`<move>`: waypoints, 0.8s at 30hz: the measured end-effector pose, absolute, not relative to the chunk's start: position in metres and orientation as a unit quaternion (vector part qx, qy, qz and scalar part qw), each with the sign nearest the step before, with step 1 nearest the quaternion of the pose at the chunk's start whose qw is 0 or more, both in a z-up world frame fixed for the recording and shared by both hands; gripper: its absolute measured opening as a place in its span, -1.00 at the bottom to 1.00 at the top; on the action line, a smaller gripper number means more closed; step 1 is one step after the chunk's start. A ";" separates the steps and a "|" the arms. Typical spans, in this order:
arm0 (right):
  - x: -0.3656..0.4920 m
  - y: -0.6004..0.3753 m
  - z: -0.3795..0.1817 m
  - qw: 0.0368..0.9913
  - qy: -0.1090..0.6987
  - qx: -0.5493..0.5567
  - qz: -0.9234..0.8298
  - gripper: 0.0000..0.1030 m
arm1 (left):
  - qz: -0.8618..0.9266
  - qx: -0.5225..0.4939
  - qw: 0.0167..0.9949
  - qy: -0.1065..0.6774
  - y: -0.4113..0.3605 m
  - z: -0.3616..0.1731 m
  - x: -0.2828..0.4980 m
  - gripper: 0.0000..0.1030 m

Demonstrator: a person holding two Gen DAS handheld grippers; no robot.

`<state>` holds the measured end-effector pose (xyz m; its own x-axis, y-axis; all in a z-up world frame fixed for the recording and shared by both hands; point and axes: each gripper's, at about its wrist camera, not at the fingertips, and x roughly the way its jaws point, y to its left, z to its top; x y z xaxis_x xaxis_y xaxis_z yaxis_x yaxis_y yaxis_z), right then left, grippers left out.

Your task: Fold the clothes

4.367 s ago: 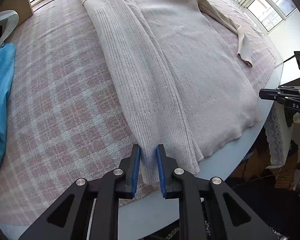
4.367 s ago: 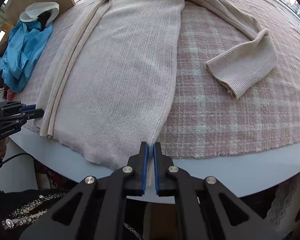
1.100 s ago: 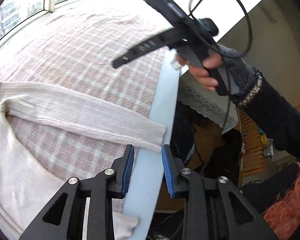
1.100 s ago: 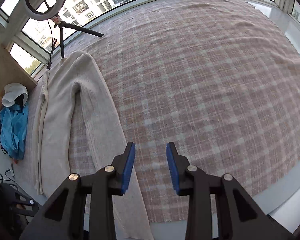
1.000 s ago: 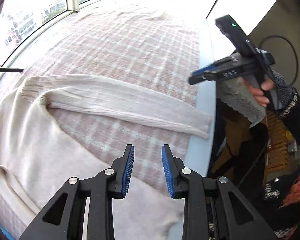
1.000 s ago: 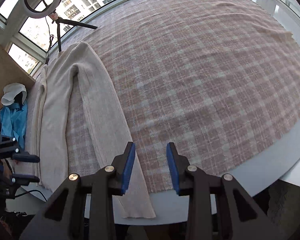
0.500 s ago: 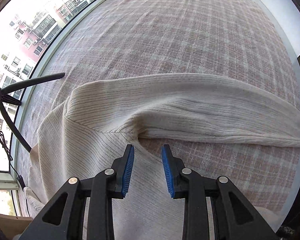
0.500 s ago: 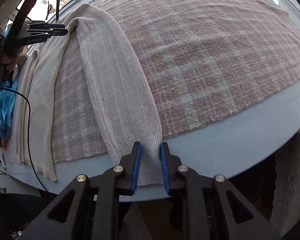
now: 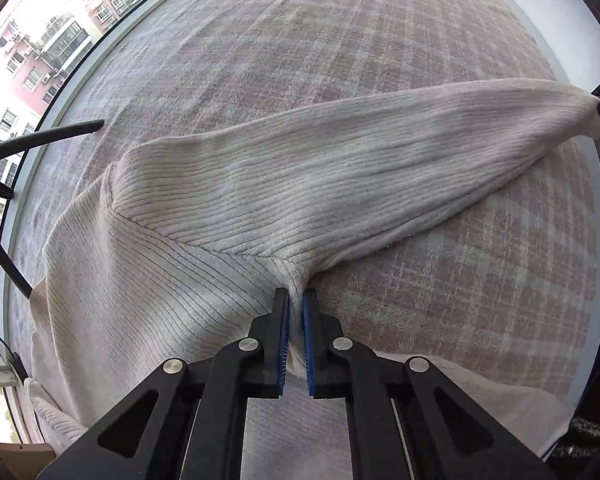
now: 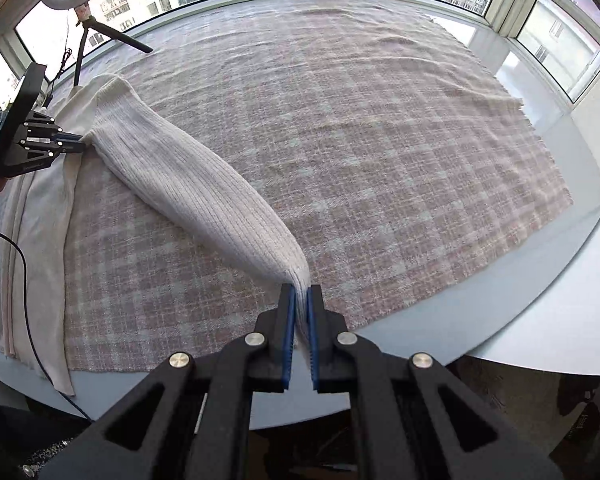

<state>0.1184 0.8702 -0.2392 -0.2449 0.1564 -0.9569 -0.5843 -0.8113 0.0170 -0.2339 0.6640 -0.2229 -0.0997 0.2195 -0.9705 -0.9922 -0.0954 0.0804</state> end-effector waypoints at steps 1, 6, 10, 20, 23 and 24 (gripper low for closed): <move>0.117 0.869 -0.247 0.235 0.192 -0.572 0.762 -0.88 | 0.600 -0.442 0.506 0.434 0.665 -0.223 -0.235 -0.69; 0.119 0.874 -0.261 0.169 0.295 -0.564 0.753 -0.88 | 0.624 -0.431 0.507 0.409 0.660 -0.198 -0.226 -0.71; 0.135 0.890 -0.249 0.083 0.436 -0.511 0.736 -0.88 | 0.608 -0.409 0.540 0.414 0.659 -0.180 -0.191 -0.71; 0.150 0.895 -0.221 0.202 0.355 -0.545 0.732 -0.48 | 0.506 -0.348 0.674 0.411 0.698 -0.152 -0.012 -0.56; 0.153 0.901 -0.206 0.228 0.331 -0.534 0.744 -0.48 | 0.490 -0.328 0.701 0.401 0.727 -0.154 0.048 -0.41; 0.153 0.905 -0.201 0.235 0.322 -0.533 0.746 -0.48 | 0.491 -0.325 0.702 0.401 0.739 -0.159 0.063 -0.35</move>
<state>0.1531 0.9053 -0.2014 -0.3204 0.0075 -0.9472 -0.6945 -0.6819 0.2296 0.0628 0.7390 -0.1591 0.1960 0.4292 -0.8817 -0.9498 0.3068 -0.0619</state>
